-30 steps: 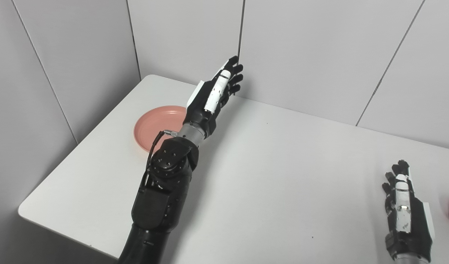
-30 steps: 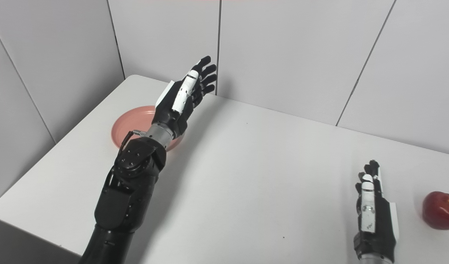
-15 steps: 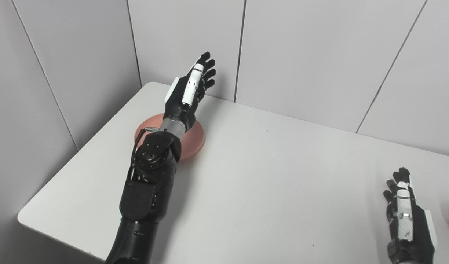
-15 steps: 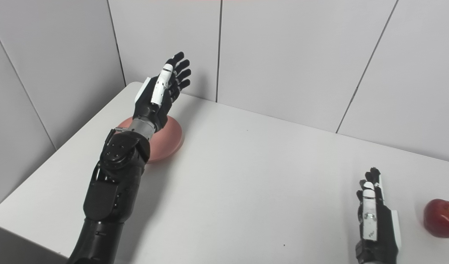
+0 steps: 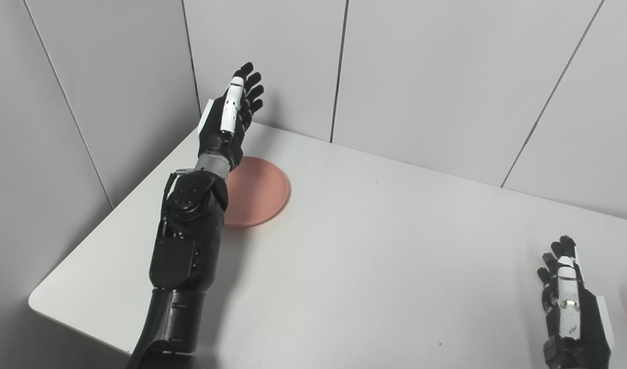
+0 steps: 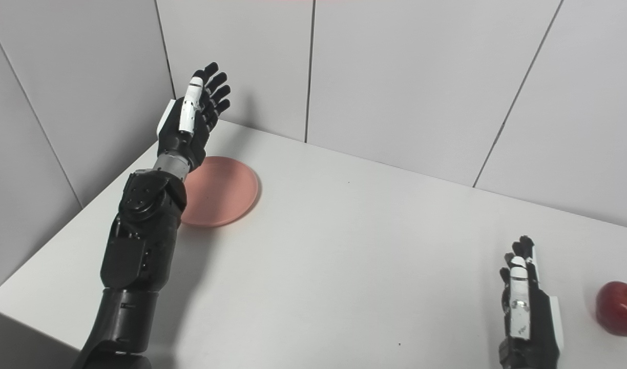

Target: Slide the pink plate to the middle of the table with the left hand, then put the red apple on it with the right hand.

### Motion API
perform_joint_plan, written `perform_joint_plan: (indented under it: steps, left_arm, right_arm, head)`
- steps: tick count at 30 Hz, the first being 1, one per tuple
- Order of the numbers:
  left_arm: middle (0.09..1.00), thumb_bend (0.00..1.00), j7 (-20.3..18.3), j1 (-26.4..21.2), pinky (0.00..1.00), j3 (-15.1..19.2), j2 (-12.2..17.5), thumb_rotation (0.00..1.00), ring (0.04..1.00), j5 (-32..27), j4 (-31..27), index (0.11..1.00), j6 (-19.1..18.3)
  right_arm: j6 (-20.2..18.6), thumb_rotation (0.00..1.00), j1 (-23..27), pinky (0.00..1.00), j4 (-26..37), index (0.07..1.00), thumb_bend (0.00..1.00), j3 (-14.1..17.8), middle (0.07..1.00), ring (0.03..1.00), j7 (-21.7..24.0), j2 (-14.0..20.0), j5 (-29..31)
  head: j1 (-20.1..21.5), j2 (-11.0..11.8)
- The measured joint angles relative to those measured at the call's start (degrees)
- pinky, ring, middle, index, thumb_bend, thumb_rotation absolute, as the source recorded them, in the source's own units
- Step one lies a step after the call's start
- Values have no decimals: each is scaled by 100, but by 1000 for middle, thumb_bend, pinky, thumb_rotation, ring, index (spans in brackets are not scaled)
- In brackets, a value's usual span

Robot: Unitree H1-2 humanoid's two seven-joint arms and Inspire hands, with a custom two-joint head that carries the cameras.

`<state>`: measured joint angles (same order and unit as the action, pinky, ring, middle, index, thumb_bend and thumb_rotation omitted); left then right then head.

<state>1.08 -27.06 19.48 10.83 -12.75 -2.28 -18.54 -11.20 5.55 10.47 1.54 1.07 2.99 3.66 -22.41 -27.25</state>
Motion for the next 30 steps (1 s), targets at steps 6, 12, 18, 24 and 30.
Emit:
perform_joint_plan:
  steps: [6, 12, 18, 24, 30]
  left_arm:
    - [922, 380, 11, 1, 923, 93, 146, 1000, 921, -3, 87, 898, 35]
    - [901, 345, 105, 0, 888, 207, 245, 1000, 899, -50, 109, 881, 35]
    - [868, 324, 239, -2, 861, 354, 318, 1000, 869, -67, 190, 849, 34]
    - [852, 310, 307, -21, 838, 496, 423, 1000, 850, -113, 546, 836, 37]
    - [853, 314, 309, -20, 845, 600, 507, 1000, 851, -172, 875, 831, 214]
  right_arm:
    - [0, 1000, 0, 1000, 0, 1000, 23, -1, 1000, 1000, 16, 17, -16]
    - [-1, 1000, 0, 1000, 6, 1000, 15, 5, 1000, 1000, 15, 17, -37]
    - [-70, 1000, -1, 1000, 36, 1000, 24, 52, 1000, 1000, 12, 13, 12]
    - [-116, 1000, 0, 1000, 44, 1000, 30, 59, 1000, 1000, 13, 12, 14]
    - [-118, 1000, 1, 1000, 43, 1000, 17, 54, 1000, 1000, 27, 22, 6]
  head:
    - [-53, 0]
    - [-79, 0]
    - [-106, 0]
    - [-114, -9]
    - [-150, -9]
